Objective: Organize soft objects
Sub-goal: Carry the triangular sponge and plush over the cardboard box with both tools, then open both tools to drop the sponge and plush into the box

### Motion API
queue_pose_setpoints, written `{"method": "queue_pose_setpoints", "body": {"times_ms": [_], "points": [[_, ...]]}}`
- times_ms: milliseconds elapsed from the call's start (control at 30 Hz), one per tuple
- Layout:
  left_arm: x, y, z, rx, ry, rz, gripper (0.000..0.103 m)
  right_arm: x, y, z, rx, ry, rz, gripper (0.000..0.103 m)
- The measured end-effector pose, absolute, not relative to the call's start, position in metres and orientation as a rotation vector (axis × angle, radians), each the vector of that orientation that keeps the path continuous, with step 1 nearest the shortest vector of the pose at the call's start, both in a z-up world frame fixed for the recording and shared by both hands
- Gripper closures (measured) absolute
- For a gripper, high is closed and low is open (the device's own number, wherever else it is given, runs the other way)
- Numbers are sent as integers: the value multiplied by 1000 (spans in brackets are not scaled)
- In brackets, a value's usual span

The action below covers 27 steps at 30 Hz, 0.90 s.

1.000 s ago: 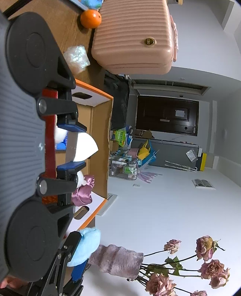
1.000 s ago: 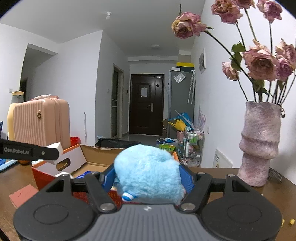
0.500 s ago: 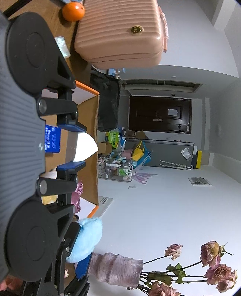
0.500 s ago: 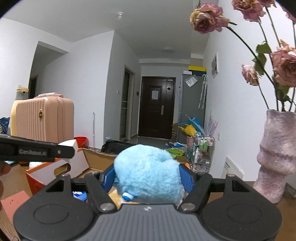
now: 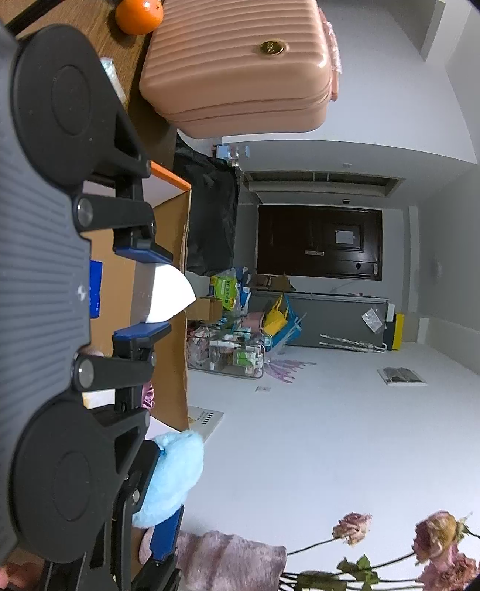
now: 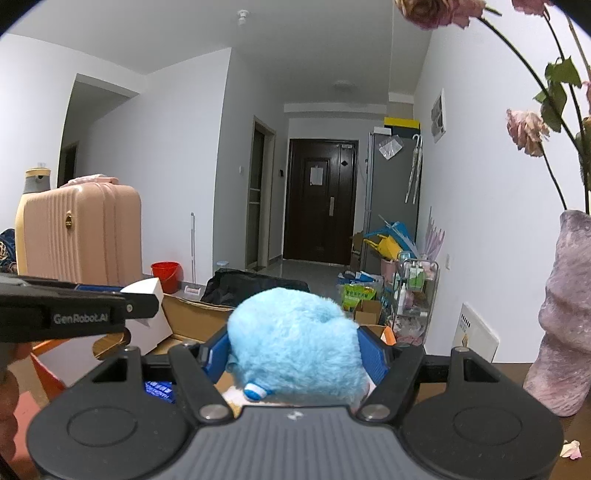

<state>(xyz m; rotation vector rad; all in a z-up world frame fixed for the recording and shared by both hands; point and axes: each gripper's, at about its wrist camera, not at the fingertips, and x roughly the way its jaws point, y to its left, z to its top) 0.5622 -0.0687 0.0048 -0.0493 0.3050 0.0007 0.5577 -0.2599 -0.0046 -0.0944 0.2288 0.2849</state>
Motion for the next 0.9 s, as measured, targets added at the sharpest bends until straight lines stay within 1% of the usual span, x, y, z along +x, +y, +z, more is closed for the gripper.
{"method": "queue_pose_setpoints", "body": {"times_ms": [433,767,833,867,900], "points": [[598,-71,-11,-81,369,101,68,573,-250,-13,-115,274,280,33],[599,-68,-14,-94,379,114,68,577,-246,-16,-115,293,275,32],[599,-68,-14,-96,381,112,67,578,-246,-17,-113,299,272,29],[599,-67,-14,-99,382,110,64,579,-247,-17,-113,302,267,26],[599,-67,-15,-101,383,111,57,581,-247,-17,-112,308,259,24]]}}
